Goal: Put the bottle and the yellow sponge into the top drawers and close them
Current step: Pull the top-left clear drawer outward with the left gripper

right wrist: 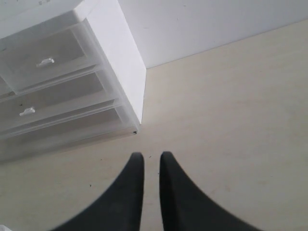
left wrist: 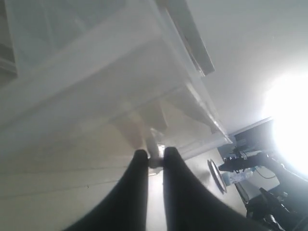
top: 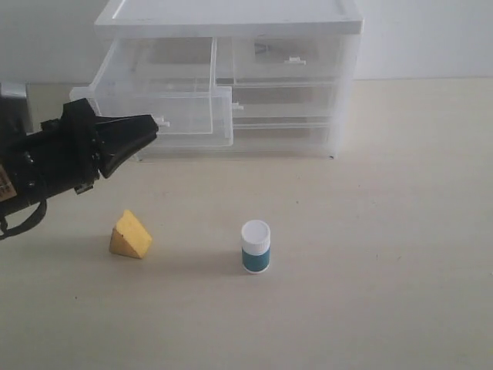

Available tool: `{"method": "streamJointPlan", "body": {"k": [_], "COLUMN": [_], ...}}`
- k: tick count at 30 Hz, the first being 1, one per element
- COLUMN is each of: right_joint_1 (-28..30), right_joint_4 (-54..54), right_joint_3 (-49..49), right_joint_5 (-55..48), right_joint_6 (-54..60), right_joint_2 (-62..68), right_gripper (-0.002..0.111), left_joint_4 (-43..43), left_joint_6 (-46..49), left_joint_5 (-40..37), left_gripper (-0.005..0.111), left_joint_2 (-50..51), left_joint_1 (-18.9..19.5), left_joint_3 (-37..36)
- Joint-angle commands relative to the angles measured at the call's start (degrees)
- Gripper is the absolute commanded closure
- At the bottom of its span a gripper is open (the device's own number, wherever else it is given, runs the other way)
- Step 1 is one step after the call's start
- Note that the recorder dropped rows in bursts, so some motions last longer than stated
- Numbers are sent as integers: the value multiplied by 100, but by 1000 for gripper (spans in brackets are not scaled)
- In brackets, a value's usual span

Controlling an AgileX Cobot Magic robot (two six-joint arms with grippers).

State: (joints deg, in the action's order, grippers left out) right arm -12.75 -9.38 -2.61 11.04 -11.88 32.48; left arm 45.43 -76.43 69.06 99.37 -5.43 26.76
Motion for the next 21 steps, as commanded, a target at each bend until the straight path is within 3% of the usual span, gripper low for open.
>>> {"method": "streamJointPlan", "body": {"k": [1,5,10,12,17,21], "right_joint_1": [18,18,18,18,18,18], "right_joint_4": [78,101,101,101,101,101], "right_joint_3": [-30,-30,-30,-30,-30,-30], "right_joint_5": [26,24,12,12,12,12], "right_joint_6": [35,35,35,35,35,35], "right_joint_2": [17,17,17,17,17,17], "right_gripper": [96,96,96,96,96,96], "left_joint_4": [232,441,785,993,2185,2481], "left_joint_6": [150,126,20,-54,-235,51], "left_joint_5": [-35,-377,-509,-509,-613,-193], "left_gripper": [103,94,61,53,56,87], "left_joint_2": [-103,-103,-103,-103,-103,-332], "left_joint_1": [-45,-45,-45,-45,-33,-33], "left_joint_3": [-87,-87,-87,-87,-87,-333]}}
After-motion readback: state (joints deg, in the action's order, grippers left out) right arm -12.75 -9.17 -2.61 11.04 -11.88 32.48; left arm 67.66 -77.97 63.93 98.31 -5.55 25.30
